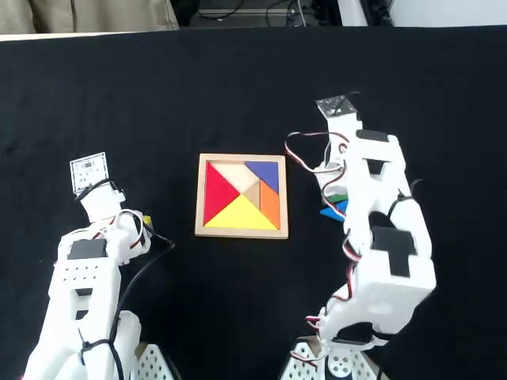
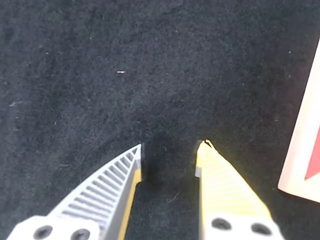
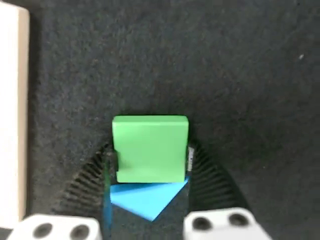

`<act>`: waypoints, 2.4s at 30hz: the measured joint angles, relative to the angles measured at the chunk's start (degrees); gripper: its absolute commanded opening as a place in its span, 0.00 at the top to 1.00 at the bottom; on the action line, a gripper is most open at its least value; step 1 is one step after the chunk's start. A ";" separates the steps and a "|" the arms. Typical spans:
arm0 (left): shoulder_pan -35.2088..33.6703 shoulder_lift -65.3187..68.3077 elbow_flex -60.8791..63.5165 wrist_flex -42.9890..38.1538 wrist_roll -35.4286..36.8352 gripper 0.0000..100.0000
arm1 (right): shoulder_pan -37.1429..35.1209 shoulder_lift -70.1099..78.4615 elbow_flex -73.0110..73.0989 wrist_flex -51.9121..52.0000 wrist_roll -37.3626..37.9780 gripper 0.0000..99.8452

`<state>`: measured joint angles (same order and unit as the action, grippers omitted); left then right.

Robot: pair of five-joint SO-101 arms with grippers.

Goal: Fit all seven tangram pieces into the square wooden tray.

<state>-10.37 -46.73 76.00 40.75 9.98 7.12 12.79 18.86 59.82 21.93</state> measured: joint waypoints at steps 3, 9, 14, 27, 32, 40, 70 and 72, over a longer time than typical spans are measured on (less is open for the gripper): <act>0.00 0.00 0.00 0.00 0.00 0.81 | -0.97 -7.82 -0.09 5.19 0.00 0.98; 0.00 0.00 0.00 0.00 0.00 0.81 | -10.90 -24.18 -5.27 13.63 0.09 0.98; 0.00 0.00 0.00 0.00 0.00 0.81 | -19.52 -22.77 -7.03 14.86 -0.70 0.98; 0.00 0.00 0.00 0.00 0.00 0.81 | -28.04 4.31 -21.63 13.01 -0.79 0.98; 0.00 0.00 0.00 0.00 0.00 0.81 | -28.13 12.31 -25.67 13.01 -0.79 0.98; 1.76 0.00 0.00 0.00 0.00 0.81 | -27.96 17.05 -29.01 13.01 -0.79 0.97; 2.11 0.00 0.00 0.00 0.00 0.81 | -31.74 17.32 -29.01 13.01 -1.14 0.86; 2.11 0.00 0.00 0.00 0.00 0.81 | -31.74 17.32 -29.01 13.01 -1.14 0.86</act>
<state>-8.26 -46.73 76.00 40.75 9.98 -24.62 30.11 -10.15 72.84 20.79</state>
